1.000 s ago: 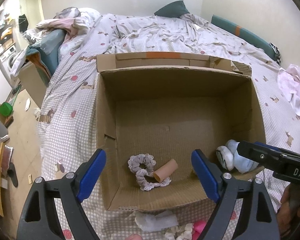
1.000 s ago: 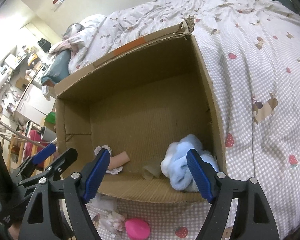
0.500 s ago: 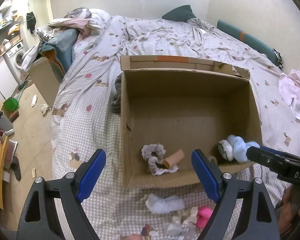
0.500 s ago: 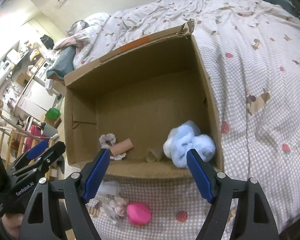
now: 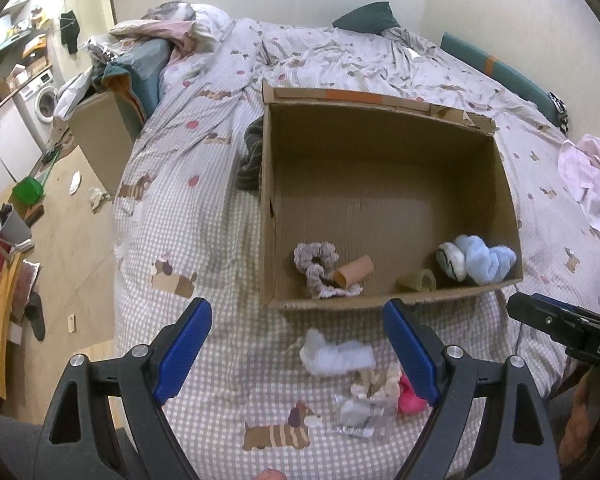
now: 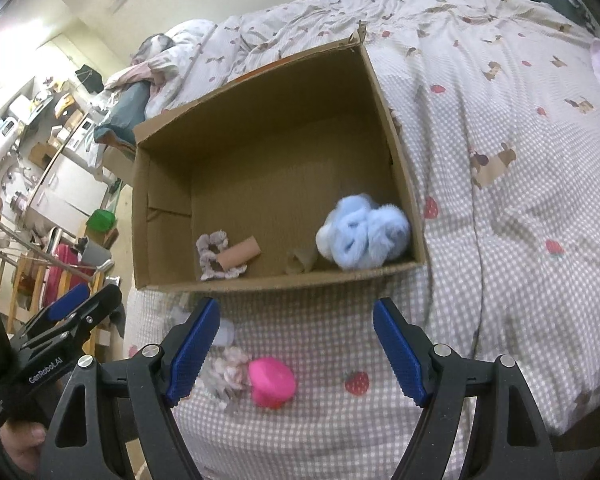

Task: Organize soft objects
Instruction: 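Move the right gripper down to the pink rubber duck and grasp it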

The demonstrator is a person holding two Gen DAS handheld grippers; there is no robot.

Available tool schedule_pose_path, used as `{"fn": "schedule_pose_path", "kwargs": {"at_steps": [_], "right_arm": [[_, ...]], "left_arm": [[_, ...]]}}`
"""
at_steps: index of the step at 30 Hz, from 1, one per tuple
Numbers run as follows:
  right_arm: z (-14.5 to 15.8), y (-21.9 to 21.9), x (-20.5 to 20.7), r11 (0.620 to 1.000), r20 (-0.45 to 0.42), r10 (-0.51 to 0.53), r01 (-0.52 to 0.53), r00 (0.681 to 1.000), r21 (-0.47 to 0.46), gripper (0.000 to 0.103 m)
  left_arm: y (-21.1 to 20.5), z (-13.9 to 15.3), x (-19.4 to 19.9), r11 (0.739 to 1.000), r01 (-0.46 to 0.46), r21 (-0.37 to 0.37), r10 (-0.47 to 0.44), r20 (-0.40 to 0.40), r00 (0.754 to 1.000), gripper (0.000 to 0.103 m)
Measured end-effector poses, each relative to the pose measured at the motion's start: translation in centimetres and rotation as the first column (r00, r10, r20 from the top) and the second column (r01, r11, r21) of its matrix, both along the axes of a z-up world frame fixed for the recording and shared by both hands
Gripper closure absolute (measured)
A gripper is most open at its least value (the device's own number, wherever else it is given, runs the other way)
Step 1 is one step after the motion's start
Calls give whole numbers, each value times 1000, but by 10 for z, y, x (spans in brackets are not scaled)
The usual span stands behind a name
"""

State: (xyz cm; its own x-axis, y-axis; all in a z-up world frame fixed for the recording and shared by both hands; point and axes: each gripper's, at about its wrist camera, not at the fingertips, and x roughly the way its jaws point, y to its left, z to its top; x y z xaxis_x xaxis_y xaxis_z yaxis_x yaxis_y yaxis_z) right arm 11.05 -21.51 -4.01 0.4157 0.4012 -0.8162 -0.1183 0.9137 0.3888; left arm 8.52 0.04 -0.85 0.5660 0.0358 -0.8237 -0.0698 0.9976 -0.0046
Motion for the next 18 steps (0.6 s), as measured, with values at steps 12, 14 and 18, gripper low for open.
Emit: {"fn": "schedule_pose_path", "kwargs": {"at_steps": [12, 14, 18], "right_arm": [[-11, -3, -22, 1000, -51, -3, 3, 999, -2, 19], [-15, -3, -22, 1000, -68, -4, 4, 998, 2, 19], [-23, -4, -19, 999, -114, -9, 14, 993, 36, 19]], "left_arm": [[7, -19, -22, 1000, -25, -10, 24, -60, 998, 17], [8, -21, -22, 999, -30, -13, 29, -68, 997, 17], [14, -24, -22, 999, -47, -18, 45, -74, 996, 17]]}}
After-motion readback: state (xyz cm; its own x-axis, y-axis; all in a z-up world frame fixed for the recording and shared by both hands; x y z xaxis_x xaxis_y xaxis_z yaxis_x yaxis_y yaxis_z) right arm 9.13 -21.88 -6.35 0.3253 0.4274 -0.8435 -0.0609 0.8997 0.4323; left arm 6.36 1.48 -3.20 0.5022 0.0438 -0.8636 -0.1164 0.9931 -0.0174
